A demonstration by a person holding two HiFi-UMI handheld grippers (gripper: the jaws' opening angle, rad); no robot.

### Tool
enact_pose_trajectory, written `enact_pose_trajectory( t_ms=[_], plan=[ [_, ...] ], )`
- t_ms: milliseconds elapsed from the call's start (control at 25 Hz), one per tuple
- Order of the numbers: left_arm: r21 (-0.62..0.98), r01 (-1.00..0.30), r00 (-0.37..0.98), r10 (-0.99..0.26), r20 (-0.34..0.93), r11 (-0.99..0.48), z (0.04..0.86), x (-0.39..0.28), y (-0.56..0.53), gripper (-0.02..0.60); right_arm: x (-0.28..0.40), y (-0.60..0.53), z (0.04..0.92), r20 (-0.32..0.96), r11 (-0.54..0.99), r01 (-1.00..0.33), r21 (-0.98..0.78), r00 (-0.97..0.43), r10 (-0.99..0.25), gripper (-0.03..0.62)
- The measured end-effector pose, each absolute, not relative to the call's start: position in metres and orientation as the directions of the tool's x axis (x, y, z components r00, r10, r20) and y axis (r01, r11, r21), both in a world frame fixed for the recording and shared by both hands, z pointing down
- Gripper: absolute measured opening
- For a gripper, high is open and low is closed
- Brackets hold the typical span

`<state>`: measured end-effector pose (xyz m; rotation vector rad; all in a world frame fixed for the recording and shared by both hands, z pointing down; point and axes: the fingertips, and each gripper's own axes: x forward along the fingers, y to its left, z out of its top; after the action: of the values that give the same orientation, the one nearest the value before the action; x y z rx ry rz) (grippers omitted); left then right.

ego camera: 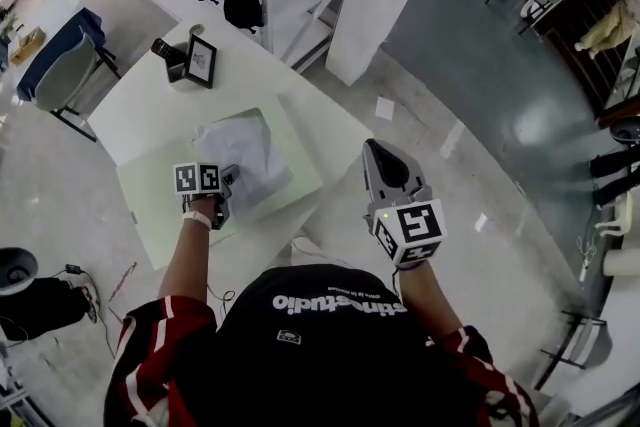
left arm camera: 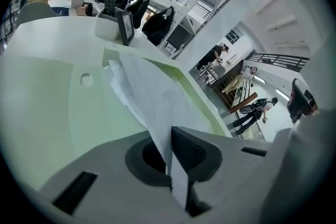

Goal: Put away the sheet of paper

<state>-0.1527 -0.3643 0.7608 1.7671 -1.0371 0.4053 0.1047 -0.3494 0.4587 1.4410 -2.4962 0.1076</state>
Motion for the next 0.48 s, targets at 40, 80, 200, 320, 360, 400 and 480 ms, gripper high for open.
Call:
enact_pose_trajectory(
  t_ms=[40,80,200,320,360,400,480],
  plan=[
    [0.592,-0.796,0.577,-0.459,0.676,-0.131,0.761,-0.150,-0.366,0.006,0.108,-0.349,0.459,0.259,0.501,-0.863,0.066,-0.471,-0.844,-0.002],
    [0.592,-0.795,0.579,-0.458,0.674,-0.134,0.761,-0.148,-0.367,0.006,0.111,-0.348,0.459,0.260,0.496,-0.865,0.067,-0.465,-0.846,-0.002],
    [0.595,-0.792,0.584,-0.456,0.671,-0.139,0.760,-0.141,-0.370,0.006,0.121,-0.346,0.458,0.263,0.480,-0.874,0.071,-0.448,-0.854,-0.002],
    [0.597,-0.790,0.586,-0.459,0.668,-0.139,0.760,-0.137,-0.372,0.006,0.128,-0.346,0.458,0.263,0.471,-0.879,0.072,-0.439,-0.859,-0.002],
    [0.596,-0.791,0.584,-0.460,0.669,-0.137,0.760,-0.136,-0.373,0.006,0.128,-0.346,0.458,0.264,0.472,-0.879,0.071,-0.439,-0.859,-0.002],
    [0.591,-0.795,0.579,-0.463,0.671,-0.137,0.760,-0.135,-0.373,0.006,0.128,-0.345,0.459,0.265,0.473,-0.878,0.071,-0.441,-0.858,-0.002],
    [0.570,-0.809,0.563,-0.472,0.678,-0.145,0.761,-0.135,-0.372,0.006,0.128,-0.344,0.460,0.266,0.477,-0.876,0.071,-0.444,-0.856,-0.002]
  ],
)
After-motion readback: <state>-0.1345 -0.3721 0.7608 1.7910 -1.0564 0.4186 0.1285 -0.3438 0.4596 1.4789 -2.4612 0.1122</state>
